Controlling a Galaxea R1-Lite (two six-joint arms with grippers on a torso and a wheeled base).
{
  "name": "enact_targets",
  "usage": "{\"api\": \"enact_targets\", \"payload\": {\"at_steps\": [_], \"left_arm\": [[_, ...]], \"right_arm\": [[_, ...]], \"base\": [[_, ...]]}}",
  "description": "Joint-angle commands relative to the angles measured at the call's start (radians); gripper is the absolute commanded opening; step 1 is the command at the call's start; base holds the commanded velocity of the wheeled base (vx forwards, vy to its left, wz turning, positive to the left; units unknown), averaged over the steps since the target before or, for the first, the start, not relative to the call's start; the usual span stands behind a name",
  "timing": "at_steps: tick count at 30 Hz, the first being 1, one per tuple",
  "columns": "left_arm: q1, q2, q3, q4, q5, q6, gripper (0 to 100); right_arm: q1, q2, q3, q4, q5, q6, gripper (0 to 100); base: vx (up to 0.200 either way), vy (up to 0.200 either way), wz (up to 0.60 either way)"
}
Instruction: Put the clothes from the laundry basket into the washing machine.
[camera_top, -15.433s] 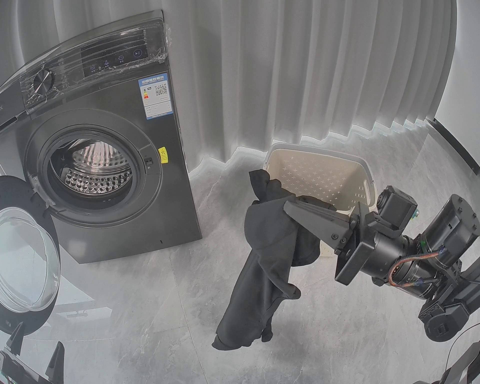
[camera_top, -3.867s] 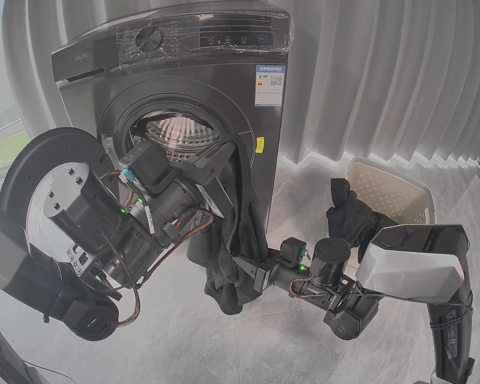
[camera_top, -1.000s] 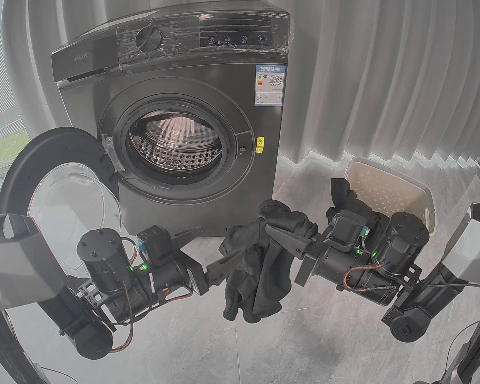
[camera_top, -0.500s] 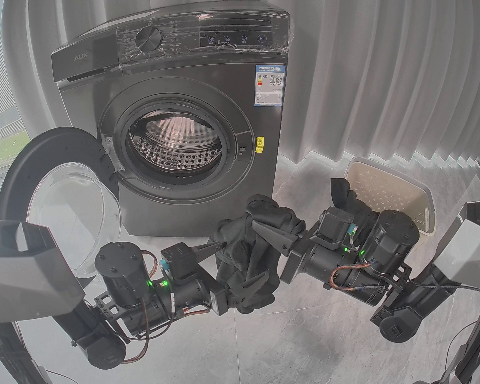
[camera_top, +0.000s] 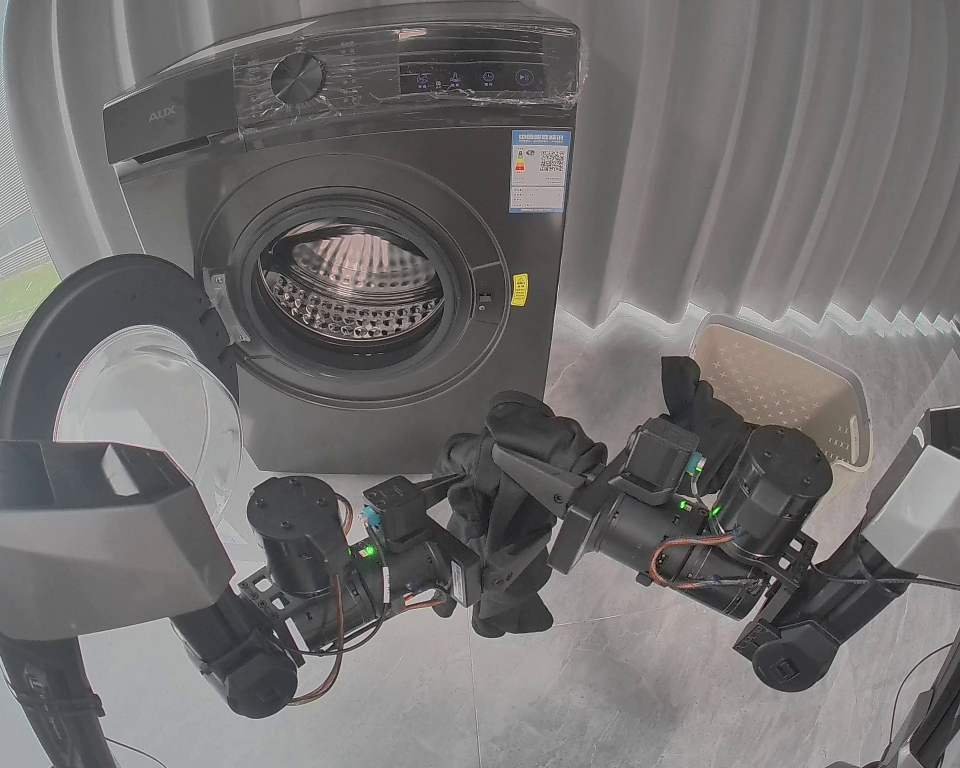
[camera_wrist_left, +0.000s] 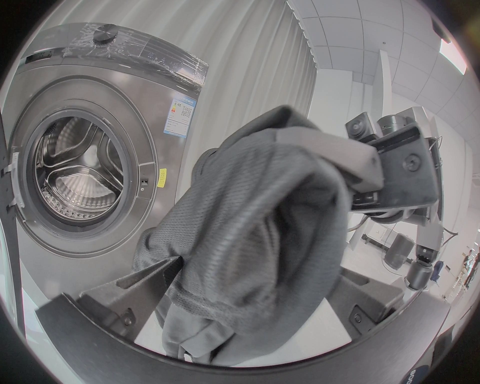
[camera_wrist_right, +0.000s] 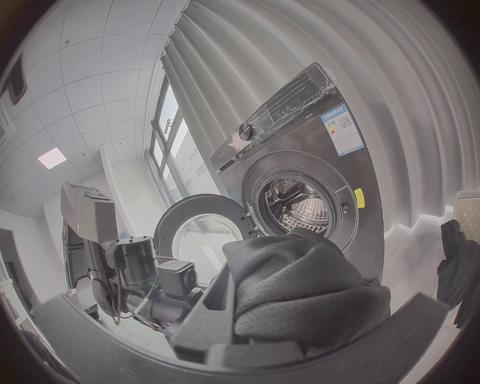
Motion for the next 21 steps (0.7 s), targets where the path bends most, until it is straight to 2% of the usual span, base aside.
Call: {"api": "enact_targets", "payload": {"at_steps": [1,11,12,17,21], "left_arm": [[0.021,0.058,-0.045,-0.001,0.001,0.004,100],[0.039,0.070,-0.073,-0.001,0.023,0.006,100],[0.038,0.066,-0.074,-0.001,0.023,0.004,0],[0.041,0.024,-0.073,-0.002,0.030,-0.002,0],[0.042,-0.039,-0.071,-0.001,0.037,-0.011,0]], "right_arm": [[0.001,-0.005,0.003,-0.001,0.001,-0.001,0],[0.001,-0.005,0.003,-0.001,-0.001,-0.001,0],[0.001,-0.005,0.003,-0.002,-0.001,-0.001,0],[-0.019,0.001,0.009,-0.002,-0.019,-0.001,0],[-0.074,0.013,0.018,-0.001,-0.041,-0.001,0]], "base": [[0.000,0.000,0.00],[0.000,0.000,0.00],[0.000,0.000,0.00],[0.000,0.000,0.00],[0.000,0.000,0.00]]}}
